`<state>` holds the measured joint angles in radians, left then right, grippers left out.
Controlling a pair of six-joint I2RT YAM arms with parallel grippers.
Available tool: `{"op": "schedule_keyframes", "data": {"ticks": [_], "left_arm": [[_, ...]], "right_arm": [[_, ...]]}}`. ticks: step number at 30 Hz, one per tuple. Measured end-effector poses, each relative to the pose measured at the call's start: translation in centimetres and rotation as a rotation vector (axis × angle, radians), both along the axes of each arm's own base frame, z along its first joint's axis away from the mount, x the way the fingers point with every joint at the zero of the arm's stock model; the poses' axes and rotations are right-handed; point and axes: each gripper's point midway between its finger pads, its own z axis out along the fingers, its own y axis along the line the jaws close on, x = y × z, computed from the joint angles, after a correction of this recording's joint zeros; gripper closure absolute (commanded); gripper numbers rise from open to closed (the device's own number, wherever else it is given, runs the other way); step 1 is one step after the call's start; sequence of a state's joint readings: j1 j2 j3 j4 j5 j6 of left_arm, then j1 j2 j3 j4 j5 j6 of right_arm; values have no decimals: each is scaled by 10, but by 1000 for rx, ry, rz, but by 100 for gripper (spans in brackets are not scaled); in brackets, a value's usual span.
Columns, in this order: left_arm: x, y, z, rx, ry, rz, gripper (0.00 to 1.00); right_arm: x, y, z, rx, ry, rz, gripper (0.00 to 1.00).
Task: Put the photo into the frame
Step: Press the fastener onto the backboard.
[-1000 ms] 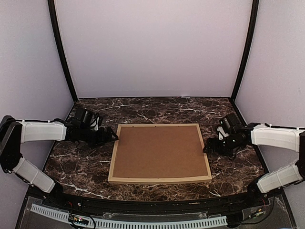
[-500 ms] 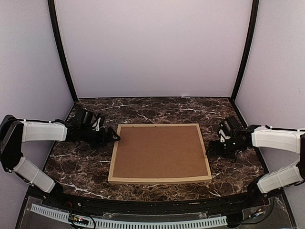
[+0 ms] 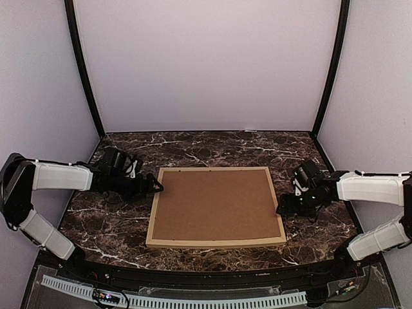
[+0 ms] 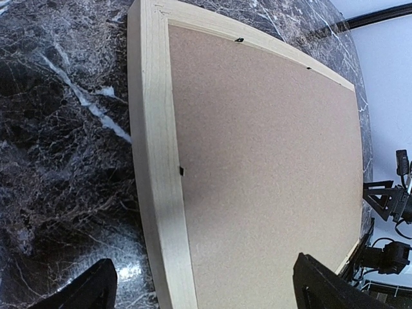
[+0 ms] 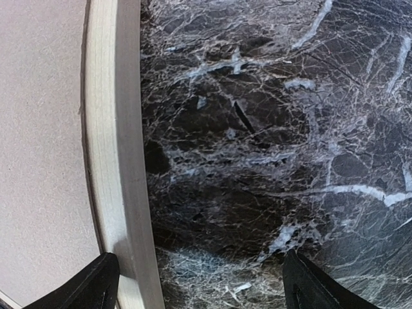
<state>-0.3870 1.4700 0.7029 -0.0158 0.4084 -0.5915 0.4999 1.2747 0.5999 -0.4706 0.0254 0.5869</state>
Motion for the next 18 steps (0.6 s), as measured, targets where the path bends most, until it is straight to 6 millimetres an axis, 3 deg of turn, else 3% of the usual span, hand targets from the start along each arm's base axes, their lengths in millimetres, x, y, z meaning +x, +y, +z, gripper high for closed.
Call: {"op": "schedule_keyframes", "data": {"ticks": [8, 13, 18], "left_arm": [[-8, -9, -4, 0, 17, -22, 2], [-27, -29, -15, 9, 45, -67, 2], [-33, -32, -27, 48, 50, -47, 3]], "right_arm": [[-1, 4, 0, -7, -14, 0, 11], [0, 8, 0, 5, -32, -2, 11], [0, 8, -1, 16, -44, -5, 11]]}}
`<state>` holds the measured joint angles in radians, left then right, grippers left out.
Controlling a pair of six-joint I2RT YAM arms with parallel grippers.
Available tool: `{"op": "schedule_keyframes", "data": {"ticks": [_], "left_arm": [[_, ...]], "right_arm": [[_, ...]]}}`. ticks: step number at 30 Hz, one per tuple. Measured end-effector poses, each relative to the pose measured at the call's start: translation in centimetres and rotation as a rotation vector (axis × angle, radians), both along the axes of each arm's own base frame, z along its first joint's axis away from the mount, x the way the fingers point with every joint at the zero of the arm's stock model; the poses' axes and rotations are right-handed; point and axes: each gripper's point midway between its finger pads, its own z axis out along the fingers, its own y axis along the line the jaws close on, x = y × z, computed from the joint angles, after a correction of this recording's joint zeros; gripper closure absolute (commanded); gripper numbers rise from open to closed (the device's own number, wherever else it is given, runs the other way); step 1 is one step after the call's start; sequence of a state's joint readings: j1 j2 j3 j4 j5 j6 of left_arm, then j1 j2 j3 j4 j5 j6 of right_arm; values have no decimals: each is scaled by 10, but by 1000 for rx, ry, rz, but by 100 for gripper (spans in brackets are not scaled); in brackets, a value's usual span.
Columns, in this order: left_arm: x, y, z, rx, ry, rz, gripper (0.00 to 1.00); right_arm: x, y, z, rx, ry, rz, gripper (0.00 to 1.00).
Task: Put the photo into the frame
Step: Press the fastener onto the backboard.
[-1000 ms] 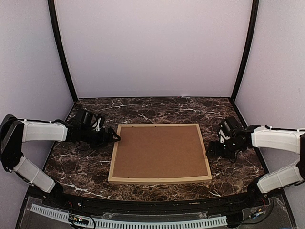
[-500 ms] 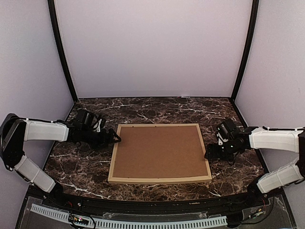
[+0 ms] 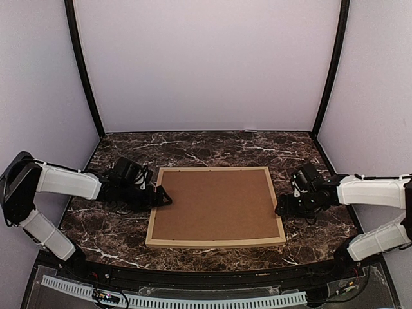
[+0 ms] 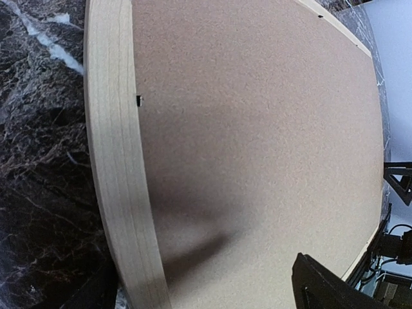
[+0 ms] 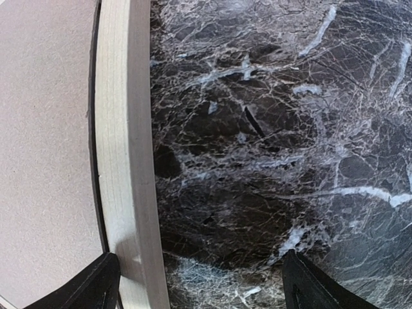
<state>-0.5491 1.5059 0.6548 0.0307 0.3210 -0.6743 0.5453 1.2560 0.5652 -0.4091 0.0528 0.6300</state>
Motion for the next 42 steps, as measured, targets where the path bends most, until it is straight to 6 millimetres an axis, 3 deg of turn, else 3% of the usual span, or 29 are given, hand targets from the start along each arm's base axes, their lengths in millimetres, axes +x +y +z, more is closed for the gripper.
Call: {"op": "schedule_keyframes", "data": {"ticks": [13, 27, 42], "left_arm": [[3, -4, -4, 42, -28, 55, 4], [32, -1, -7, 108, -120, 135, 5], [50, 13, -14, 230, -173, 189, 14]], "right_arm": [[0, 4, 0, -51, -28, 18, 12], [2, 16, 0, -48, -37, -28, 13], [15, 35, -4, -7, -64, -63, 13]]}}
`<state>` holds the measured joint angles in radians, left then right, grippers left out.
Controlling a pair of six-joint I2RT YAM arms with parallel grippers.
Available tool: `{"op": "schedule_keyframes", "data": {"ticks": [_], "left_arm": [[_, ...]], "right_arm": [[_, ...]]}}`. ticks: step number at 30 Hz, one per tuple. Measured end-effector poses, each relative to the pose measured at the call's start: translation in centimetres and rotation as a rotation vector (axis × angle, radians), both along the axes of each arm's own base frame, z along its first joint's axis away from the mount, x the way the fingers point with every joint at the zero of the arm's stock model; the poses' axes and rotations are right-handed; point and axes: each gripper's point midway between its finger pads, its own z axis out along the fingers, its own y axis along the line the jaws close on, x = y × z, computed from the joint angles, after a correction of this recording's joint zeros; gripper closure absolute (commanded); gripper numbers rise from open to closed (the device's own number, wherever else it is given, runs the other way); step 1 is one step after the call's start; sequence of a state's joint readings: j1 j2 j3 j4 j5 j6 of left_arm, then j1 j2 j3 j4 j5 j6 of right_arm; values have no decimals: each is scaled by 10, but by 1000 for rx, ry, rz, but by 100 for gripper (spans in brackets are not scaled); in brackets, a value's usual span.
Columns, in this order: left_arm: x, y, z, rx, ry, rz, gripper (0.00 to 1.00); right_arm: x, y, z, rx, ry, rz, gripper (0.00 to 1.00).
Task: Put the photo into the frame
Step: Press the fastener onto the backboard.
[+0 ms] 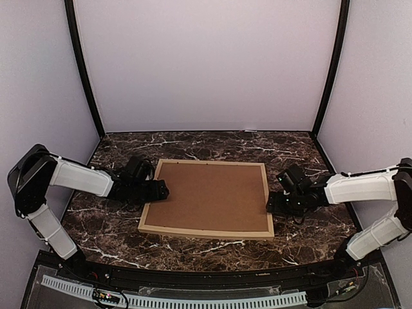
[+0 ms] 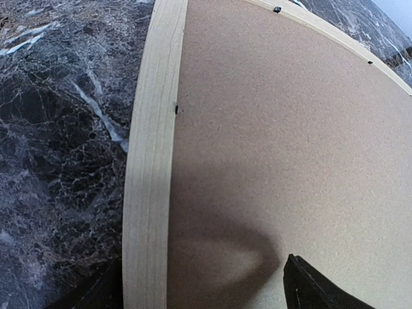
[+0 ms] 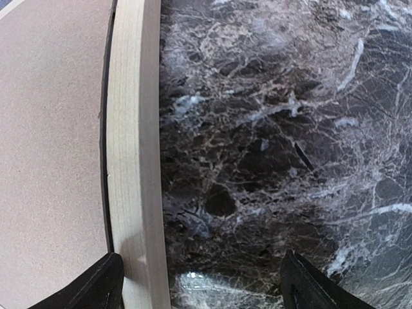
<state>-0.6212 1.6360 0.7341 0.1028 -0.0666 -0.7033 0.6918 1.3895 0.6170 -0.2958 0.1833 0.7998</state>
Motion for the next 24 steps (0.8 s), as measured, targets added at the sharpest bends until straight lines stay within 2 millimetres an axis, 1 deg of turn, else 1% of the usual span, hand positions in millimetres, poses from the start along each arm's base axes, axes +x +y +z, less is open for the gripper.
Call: {"op": "schedule_keyframes", "data": {"ticks": [8, 16, 24], "left_arm": [[7, 6, -3, 61, -9, 12, 15], [7, 6, -3, 76, -6, 10, 16], [8, 6, -3, 78, -4, 10, 16]], "right_arm": [[8, 7, 3, -71, -46, -1, 13], [9, 8, 5, -171, -77, -7, 13], [9, 8, 7, -232, -100, -10, 13]]}}
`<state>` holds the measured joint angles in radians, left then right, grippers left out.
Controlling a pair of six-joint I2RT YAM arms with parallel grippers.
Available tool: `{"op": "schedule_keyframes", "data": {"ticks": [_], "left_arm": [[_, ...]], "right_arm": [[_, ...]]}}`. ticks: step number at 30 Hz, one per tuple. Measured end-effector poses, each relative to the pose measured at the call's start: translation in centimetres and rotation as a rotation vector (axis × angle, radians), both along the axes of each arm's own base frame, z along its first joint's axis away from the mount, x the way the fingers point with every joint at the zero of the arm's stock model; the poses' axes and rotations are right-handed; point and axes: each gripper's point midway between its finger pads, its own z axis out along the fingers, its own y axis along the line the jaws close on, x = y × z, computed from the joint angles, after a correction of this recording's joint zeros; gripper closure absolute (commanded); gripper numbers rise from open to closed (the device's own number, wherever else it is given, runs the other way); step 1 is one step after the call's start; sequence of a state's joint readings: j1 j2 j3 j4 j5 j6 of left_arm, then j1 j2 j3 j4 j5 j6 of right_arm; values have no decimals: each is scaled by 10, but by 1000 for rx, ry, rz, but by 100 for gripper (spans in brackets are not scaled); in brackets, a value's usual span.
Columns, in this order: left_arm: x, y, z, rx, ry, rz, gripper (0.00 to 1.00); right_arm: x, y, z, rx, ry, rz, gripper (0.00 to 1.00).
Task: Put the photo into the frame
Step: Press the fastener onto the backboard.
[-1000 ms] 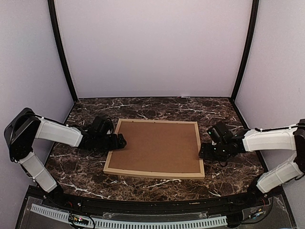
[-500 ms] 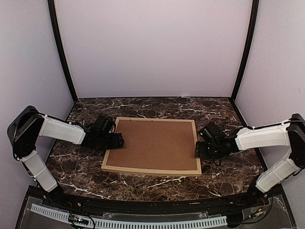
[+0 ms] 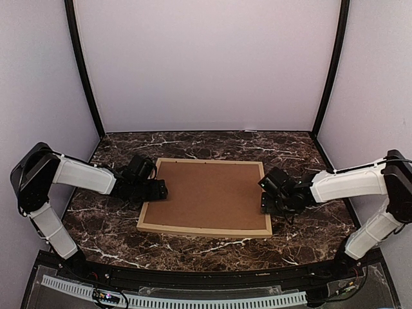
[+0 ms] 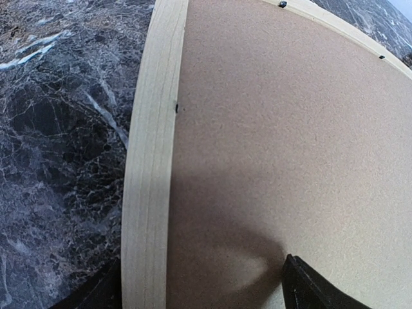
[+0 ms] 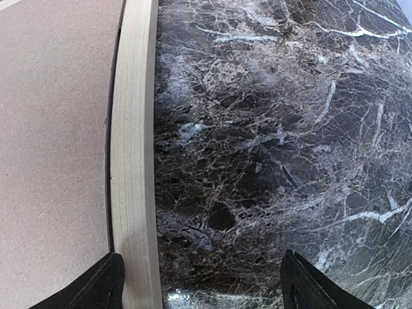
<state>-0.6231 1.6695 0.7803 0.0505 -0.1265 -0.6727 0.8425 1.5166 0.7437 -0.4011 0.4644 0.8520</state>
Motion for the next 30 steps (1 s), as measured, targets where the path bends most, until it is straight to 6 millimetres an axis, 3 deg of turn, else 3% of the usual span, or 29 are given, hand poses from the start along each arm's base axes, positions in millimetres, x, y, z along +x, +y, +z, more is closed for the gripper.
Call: {"op": "schedule_keyframes", "data": {"ticks": [30], "left_arm": [[0, 0, 0, 21, 21, 0, 14]], "right_arm": [[3, 0, 8, -218, -91, 15, 11]]}}
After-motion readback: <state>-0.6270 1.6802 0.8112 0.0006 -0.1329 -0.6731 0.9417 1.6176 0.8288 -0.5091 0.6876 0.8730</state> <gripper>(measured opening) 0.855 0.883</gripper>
